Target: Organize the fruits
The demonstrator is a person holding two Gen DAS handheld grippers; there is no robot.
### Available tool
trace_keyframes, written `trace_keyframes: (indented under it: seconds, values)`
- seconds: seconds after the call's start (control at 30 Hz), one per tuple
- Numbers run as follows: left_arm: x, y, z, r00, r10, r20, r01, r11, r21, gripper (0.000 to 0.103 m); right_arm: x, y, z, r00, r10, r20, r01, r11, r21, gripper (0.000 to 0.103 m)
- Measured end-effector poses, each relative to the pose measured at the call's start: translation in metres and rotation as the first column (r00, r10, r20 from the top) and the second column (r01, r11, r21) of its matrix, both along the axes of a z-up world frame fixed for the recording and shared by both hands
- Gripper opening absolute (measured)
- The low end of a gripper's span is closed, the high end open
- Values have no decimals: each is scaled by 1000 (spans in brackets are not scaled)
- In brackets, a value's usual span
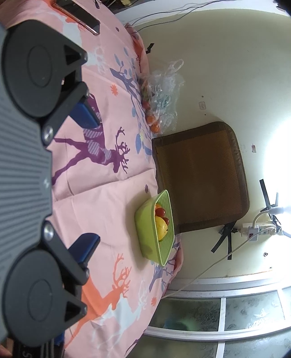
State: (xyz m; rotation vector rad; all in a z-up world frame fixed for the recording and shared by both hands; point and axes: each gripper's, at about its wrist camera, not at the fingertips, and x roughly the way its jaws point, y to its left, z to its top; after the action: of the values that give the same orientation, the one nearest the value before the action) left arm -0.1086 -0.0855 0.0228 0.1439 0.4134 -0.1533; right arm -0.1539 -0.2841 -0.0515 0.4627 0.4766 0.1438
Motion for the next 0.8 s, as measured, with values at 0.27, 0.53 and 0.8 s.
trace_keyframes:
  seconds: [0.27,0.53,0.8]
  values:
    - [0,1,0,1000,22,6,-22,1000,-3,103,2,-3,-1,1000,0,-9,0,1000,3,79]
    - [3,3,-1,999,49,-1,-49,999,4,103,1,-3,-1,1000,-10,-8,10,1000,2,79]
    - [4,2,-3,999,53,-12,-53,999,12,103,0,-4,-1,1000,-20,-6,20,1000,5,79]
